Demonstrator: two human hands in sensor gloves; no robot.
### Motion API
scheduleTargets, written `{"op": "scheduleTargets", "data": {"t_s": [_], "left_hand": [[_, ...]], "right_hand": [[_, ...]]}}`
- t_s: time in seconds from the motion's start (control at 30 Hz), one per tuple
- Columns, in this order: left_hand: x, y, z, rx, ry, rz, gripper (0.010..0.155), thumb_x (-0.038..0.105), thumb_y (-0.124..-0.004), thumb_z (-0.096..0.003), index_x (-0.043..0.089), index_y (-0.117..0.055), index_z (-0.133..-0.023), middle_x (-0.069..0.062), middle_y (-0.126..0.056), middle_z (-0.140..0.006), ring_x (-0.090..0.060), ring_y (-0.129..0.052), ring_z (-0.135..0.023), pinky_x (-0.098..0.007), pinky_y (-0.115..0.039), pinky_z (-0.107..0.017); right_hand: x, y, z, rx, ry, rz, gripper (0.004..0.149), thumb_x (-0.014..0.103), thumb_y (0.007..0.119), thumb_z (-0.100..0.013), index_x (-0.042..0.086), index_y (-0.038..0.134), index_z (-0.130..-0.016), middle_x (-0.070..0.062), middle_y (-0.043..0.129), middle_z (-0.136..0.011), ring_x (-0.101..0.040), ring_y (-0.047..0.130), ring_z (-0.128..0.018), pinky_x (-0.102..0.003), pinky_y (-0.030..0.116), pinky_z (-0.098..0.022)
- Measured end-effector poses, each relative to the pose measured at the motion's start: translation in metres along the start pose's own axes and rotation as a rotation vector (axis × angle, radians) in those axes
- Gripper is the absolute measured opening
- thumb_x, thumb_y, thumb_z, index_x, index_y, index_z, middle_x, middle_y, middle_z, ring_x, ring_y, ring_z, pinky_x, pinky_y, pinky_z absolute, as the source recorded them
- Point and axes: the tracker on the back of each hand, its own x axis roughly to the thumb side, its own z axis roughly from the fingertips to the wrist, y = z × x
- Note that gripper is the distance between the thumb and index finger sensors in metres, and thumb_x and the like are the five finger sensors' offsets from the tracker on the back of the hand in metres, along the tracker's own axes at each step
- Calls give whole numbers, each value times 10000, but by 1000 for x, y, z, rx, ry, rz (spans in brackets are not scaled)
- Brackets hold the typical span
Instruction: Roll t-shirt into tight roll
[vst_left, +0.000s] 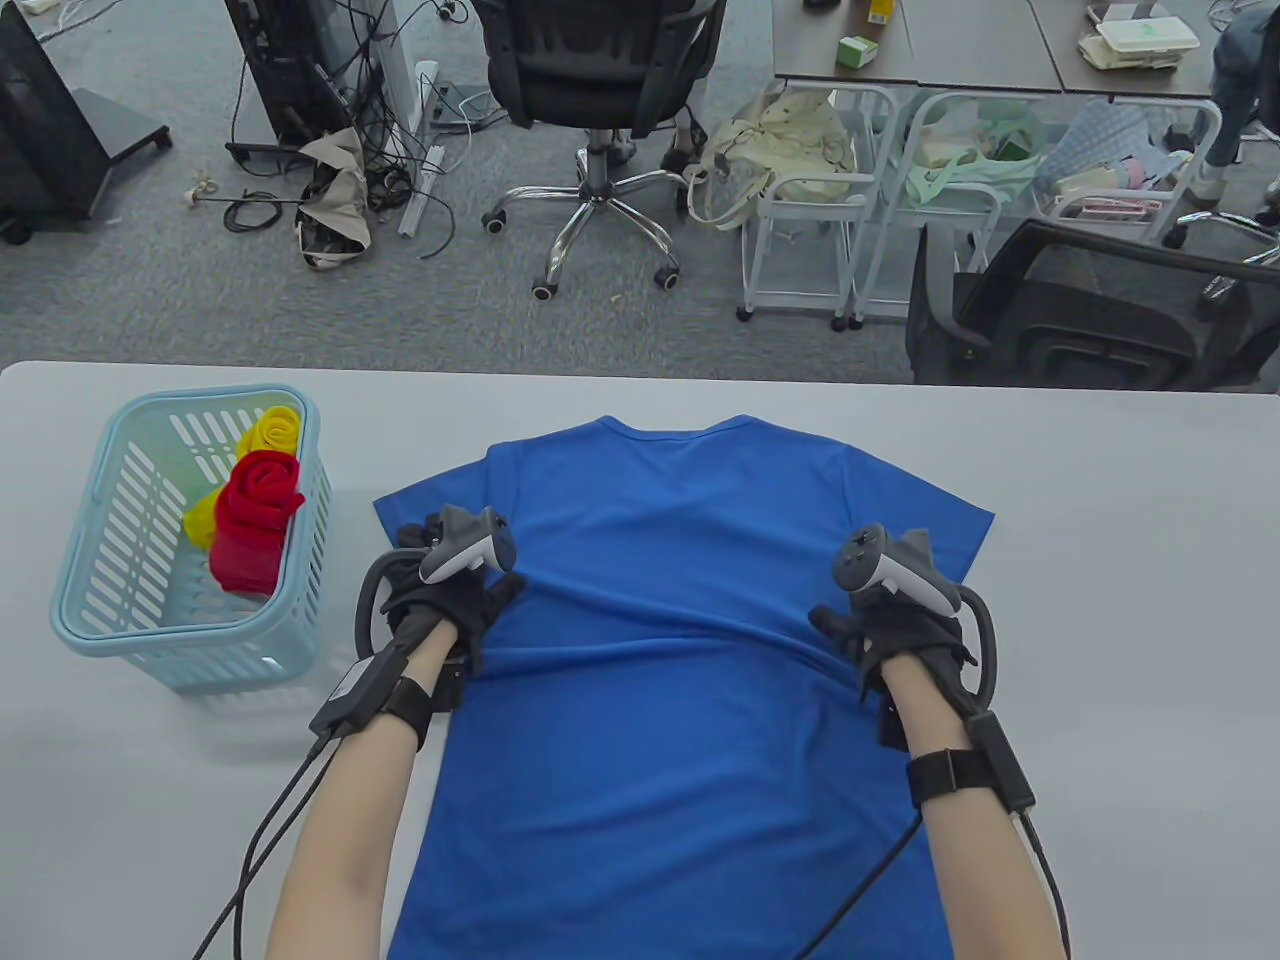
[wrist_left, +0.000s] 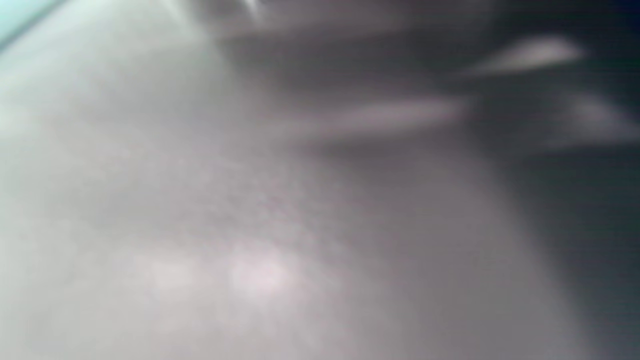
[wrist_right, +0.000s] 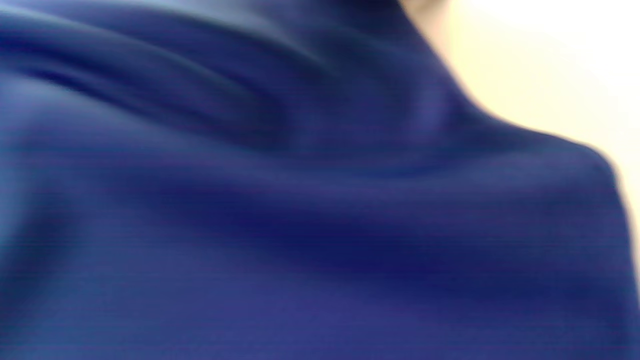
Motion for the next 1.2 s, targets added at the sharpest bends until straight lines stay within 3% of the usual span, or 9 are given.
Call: {"op": "scheduleTargets", "data": {"t_s": [0.1,0.17,0.33,0.47,0.57,0.67,0.77,1.1,1.2], "left_hand": [[-2,3,-4,-15,9,58,834,697,-150,-370,321,149,-1051,-168,82,-1177,-450,-81,-1128,-635,-328,-822],[-1,5,-3,-21,-1,71,821,688,-170,-386,322,134,-1054,-153,80,-1176,-445,-75,-1124,-633,-320,-821],[6,11,31,109,-123,96,812,681,-247,-427,304,2,-1102,-121,1,-1205,-442,-125,-1128,-623,-343,-822],[20,-2,68,152,-313,-4,796,694,-306,-438,346,-144,-1136,-72,-182,-1255,-397,-284,-1165,-617,-398,-824],[30,-16,71,133,-306,-118,786,701,-312,-432,368,-163,-1128,-35,-165,-1249,-385,-298,-1166,-620,-403,-824],[33,-17,61,139,-268,-161,788,705,-286,-424,365,-60,-1098,-30,-73,-1228,-378,-241,-1164,-612,-389,-829],[34,-11,50,71,-274,-92,789,713,-296,-425,378,-14,-1082,-38,11,-1205,-392,-159,-1151,-612,-364,-831],[61,15,25,22,-264,-73,807,711,-262,-415,369,84,-1059,-49,121,-1178,-377,-43,-1143,-617,-300,-839],[50,25,27,76,-251,-20,666,573,-254,-494,402,51,-1060,-16,63,-1195,-343,-41,-1145,-613,-288,-840]], "right_hand": [[-1,-2,0,-64,48,37,802,606,415,-562,201,-11,-1108,-130,9,-1157,-432,97,-1105,-611,283,-756],[1,-3,0,-36,51,52,813,610,414,-562,191,-18,-1108,-142,5,-1158,-444,102,-1103,-612,280,-755],[2,-3,12,-79,40,60,824,604,441,-572,165,13,-1121,-178,-8,-1152,-487,53,-1072,-625,253,-741],[20,12,51,-192,-125,147,828,593,514,-575,164,106,-1153,-183,53,-1174,-496,111,-1087,-626,293,-742],[32,25,65,-157,-217,186,824,599,536,-570,165,172,-1168,-186,166,-1197,-490,234,-1112,-618,369,-741],[31,31,51,-111,-179,188,820,601,502,-568,169,120,-1151,-193,176,-1184,-481,282,-1112,-602,402,-744],[18,30,30,-54,-163,121,853,632,469,-547,196,-13,-1099,-163,-34,-1123,-449,45,-1071,-603,301,-755],[-3,-8,-10,8,-122,-36,868,566,589,-556,250,-13,-1097,-106,-90,-1125,-400,-35,-1075,-593,216,-768],[0,-9,-5,-17,-80,-7,889,567,572,-562,231,-69,-1078,-141,-101,-1119,-440,-12,-1074,-600,227,-766]]}}
